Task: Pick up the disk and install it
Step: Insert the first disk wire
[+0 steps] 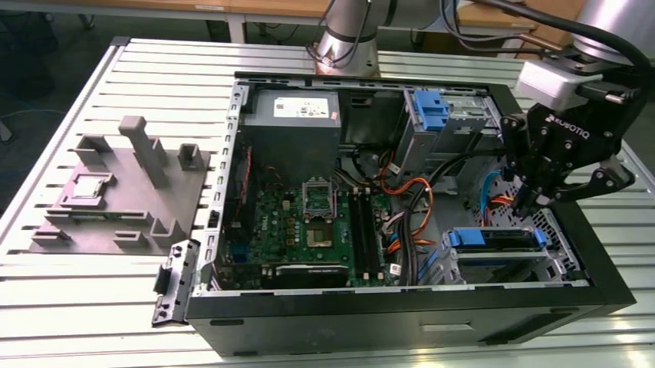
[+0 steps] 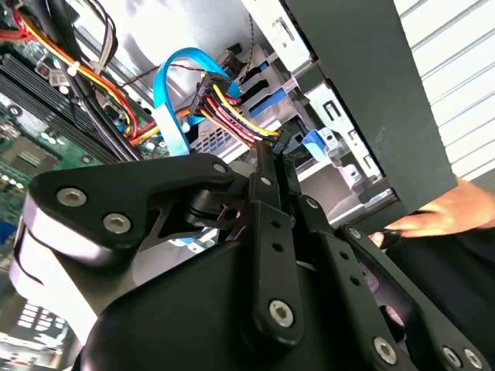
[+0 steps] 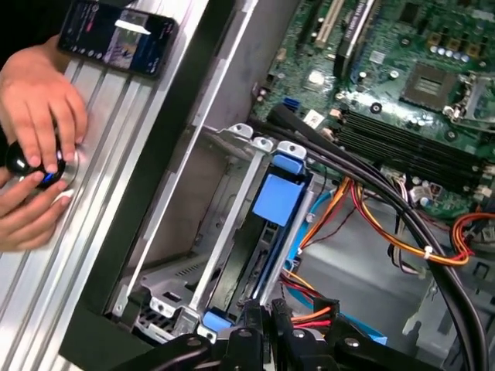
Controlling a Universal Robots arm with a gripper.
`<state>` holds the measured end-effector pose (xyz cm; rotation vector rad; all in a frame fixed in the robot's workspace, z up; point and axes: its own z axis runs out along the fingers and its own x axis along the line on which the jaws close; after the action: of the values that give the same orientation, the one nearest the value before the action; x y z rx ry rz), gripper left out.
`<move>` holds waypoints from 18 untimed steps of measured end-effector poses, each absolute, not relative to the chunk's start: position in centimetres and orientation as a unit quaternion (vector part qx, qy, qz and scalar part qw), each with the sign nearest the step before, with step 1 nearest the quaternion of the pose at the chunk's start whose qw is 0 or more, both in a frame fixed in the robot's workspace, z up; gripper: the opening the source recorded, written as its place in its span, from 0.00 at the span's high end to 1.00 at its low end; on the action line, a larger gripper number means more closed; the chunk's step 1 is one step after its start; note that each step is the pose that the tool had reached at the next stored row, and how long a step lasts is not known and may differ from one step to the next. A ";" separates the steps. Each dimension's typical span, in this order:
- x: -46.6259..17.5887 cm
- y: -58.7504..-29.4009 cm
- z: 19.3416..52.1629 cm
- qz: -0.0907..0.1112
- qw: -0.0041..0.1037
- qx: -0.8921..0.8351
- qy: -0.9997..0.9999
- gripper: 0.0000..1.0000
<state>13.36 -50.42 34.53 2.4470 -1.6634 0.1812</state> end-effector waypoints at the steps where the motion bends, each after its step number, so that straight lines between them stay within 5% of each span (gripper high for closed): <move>1: 13.4 -50.4 34.5 0.061 0.088 0.819 -0.564 0.83; 18: 13.1 -51.2 34.4 0.074 0.074 0.815 -0.570 0.83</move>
<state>13.15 -51.18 34.36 2.4461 -1.7107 0.2215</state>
